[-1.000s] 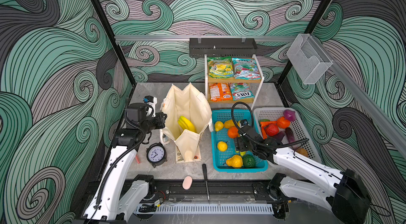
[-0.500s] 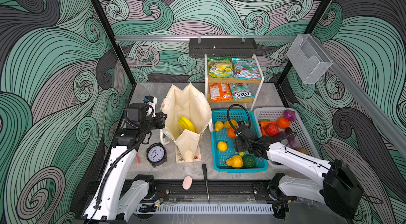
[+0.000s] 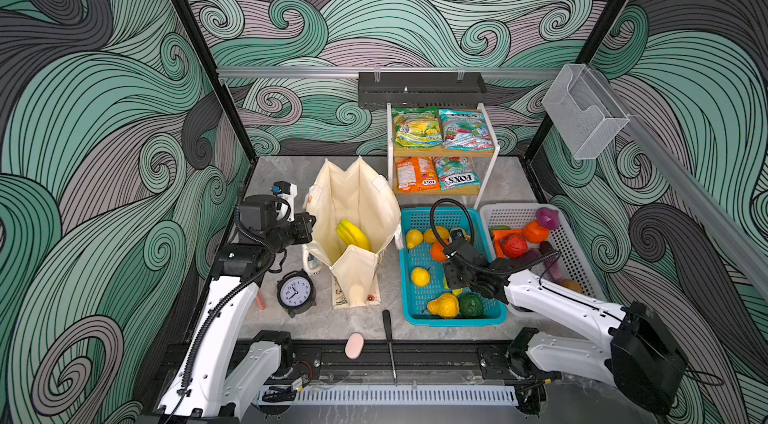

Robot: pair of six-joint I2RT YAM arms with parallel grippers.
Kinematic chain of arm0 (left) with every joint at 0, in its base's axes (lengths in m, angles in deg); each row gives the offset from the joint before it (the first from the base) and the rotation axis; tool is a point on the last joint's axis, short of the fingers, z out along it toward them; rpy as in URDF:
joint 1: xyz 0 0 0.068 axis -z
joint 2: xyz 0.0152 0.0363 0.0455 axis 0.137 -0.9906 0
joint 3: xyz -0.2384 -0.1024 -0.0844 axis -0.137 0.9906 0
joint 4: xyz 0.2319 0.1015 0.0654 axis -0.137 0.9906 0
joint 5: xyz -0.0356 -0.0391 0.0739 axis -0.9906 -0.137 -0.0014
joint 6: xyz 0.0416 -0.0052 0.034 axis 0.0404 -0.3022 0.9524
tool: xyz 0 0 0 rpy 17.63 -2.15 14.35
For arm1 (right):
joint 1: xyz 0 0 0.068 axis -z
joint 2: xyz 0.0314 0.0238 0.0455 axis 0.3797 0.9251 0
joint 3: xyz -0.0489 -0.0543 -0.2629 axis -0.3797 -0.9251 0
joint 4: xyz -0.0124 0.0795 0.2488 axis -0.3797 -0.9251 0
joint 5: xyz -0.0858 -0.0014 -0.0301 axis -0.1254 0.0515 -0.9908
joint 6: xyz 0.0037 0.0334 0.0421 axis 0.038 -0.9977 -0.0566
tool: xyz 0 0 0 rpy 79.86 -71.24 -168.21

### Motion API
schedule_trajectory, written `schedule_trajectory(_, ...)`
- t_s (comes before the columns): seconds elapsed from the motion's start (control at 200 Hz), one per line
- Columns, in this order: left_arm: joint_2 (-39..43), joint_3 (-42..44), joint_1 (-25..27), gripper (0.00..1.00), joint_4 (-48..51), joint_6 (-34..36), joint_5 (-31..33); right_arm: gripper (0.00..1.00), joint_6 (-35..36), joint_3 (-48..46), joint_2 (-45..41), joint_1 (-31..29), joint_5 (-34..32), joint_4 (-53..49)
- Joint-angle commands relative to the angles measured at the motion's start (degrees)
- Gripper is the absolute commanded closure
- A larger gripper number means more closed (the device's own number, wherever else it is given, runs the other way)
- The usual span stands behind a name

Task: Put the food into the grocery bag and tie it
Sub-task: 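Grasp the yellow-red mango in the teal basket with the right gripper, then carry the mango into the tote bag beside the banana with the right gripper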

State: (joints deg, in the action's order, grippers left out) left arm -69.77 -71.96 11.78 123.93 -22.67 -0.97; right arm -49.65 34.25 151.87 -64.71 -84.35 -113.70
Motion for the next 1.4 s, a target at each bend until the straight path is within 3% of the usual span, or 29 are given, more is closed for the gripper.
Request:
schedule_trajectory(0.0,1.23,-0.19,0.32,1.00,-2.09,0.68,-1.40,0.41,0.28,2.30,-3.93,0.28,1.42,-2.19)
schedule_trajectory(0.26,1.06,-0.26,0.32,1.00,-1.98,0.68,-1.56,0.42,2.27,8.35,-13.24,0.29,6.04,-5.18)
schedule_trajectory(0.52,0.90,-0.17,0.32,1.00,-2.07,0.68,-2.27,0.44,7.90,20.53,-12.50,0.17,10.87,-5.39)
schedule_trajectory(0.735,0.86,-0.11,0.32,1.00,-2.65,0.61,-3.66,0.45,8.41,32.41,-4.24,-1.03,16.52,-2.66)
schedule_trajectory(1.171,0.23,0.09,0.32,1.00,-3.56,0.44,-6.36,0.46,14.00,60.29,23.09,-12.32,20.85,-3.30)
schedule_trajectory(1.396,0.32,0.43,0.32,1.00,-4.70,-0.33,-8.41,0.46,14.79,65.83,33.52,-14.38,22.27,-5.23)
